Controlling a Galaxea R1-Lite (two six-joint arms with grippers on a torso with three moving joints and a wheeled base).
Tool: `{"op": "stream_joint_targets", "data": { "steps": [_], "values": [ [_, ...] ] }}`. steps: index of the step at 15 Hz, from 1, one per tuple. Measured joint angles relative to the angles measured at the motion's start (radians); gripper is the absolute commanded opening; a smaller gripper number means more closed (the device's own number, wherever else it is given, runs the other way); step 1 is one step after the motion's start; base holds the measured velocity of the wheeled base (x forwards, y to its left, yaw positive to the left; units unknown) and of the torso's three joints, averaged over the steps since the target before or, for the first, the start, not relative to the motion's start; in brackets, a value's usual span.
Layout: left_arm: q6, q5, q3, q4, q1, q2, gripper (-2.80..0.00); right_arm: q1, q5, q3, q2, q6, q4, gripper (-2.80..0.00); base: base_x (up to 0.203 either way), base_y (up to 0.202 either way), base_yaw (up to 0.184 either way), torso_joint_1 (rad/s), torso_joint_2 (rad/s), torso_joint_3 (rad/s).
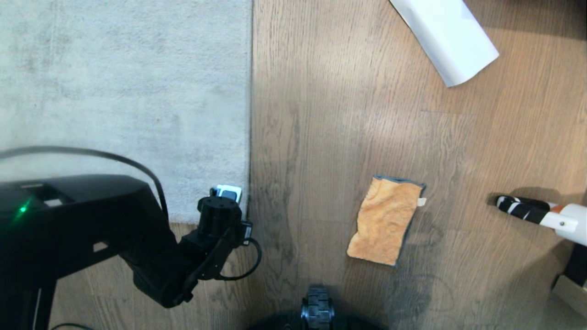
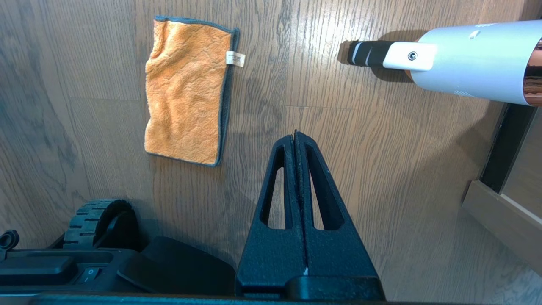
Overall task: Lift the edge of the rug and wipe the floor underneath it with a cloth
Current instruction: Lift up the carpet
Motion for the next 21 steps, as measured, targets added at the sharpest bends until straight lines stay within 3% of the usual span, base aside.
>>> {"op": "stream_joint_targets", "data": {
  "steps": [3, 4, 9, 15, 21],
  "values": [
    [-0.001, 0.0, -0.015, 0.005, -0.014, 0.006, -2.8, -0.001, 0.0, 0.0, 0.0, 0.0, 0.0, -2.8, 0.0, 0.0, 0.0, 0.0, 0.0, 0.0],
    [-0.002, 0.001, -0.016, 0.004, -0.019, 0.007, 0.0, -0.001, 0.0, 0.0, 0.0, 0.0, 0.0, -2.8, 0.0, 0.0, 0.0, 0.0, 0.0, 0.0],
    [-0.002, 0.005, -0.017, 0.018, -0.053, -0.005, 0.0, 0.0, 0.0, 0.0, 0.0, 0.0, 0.0, -2.8, 0.0, 0.0, 0.0, 0.0, 0.0, 0.0],
    [0.001, 0.009, -0.024, 0.216, -0.061, -0.075, 0.0, -0.001, 0.0, 0.0, 0.0, 0.0, 0.0, -2.8, 0.0, 0.0, 0.0, 0.0, 0.0, 0.0],
    [0.006, 0.02, -0.017, 0.253, -0.06, -0.08, 0.0, 0.0, 0.0, 0.0, 0.0, 0.0, 0.0, -2.8, 0.0, 0.0, 0.0, 0.0, 0.0, 0.0]
  ]
}}
